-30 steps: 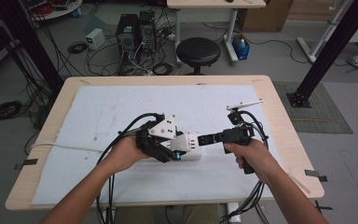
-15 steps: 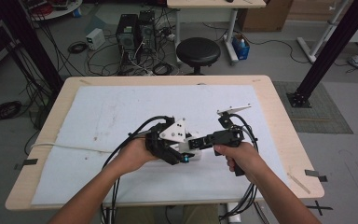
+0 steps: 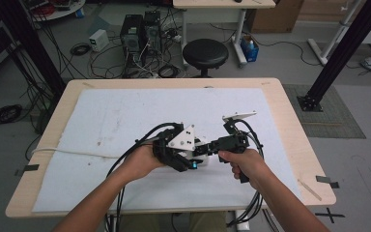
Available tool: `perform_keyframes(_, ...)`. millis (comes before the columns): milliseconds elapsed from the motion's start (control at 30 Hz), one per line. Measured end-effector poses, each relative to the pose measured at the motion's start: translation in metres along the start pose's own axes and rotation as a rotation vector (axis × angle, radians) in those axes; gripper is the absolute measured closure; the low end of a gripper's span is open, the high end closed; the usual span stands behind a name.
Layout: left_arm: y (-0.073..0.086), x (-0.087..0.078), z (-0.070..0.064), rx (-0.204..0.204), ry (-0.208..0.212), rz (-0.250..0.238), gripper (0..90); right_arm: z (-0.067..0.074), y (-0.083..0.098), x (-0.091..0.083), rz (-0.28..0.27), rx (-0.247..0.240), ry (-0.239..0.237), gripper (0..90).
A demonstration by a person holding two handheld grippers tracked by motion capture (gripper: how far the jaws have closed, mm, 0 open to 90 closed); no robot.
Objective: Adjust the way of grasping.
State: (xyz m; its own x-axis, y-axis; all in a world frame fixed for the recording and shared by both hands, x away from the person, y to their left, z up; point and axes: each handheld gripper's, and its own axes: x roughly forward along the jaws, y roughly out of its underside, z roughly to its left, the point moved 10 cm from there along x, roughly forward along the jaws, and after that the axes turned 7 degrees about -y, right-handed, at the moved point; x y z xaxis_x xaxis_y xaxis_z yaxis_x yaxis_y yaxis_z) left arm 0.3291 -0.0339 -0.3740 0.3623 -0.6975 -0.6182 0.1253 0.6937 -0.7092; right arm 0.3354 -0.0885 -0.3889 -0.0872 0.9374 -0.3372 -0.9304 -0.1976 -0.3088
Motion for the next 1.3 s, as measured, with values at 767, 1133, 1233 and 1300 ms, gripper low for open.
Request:
perform_keyframes(767,0.077,-0.044,0.043,-0.292,-0.077,0.178,20.3,-0.044,0.002,-0.058,-0.053,-0.232,0.319,61.8)
perform_keyframes(1133,0.146,-0.093,0.060,-0.372,-0.038,0.395,20.3,-0.050,-0.002,-0.104,0.112,-0.499,0.635,61.9)
perform_keyframes(1233,0.159,-0.105,0.061,-0.317,-0.035,0.457,20.3,-0.048,-0.001,-0.113,0.208,-0.577,0.724,61.8)
perform_keyframes(1300,0.165,-0.114,0.063,-0.279,-0.028,0.504,20.3,-0.046,-0.001,-0.119,0.260,-0.605,0.779,61.8)
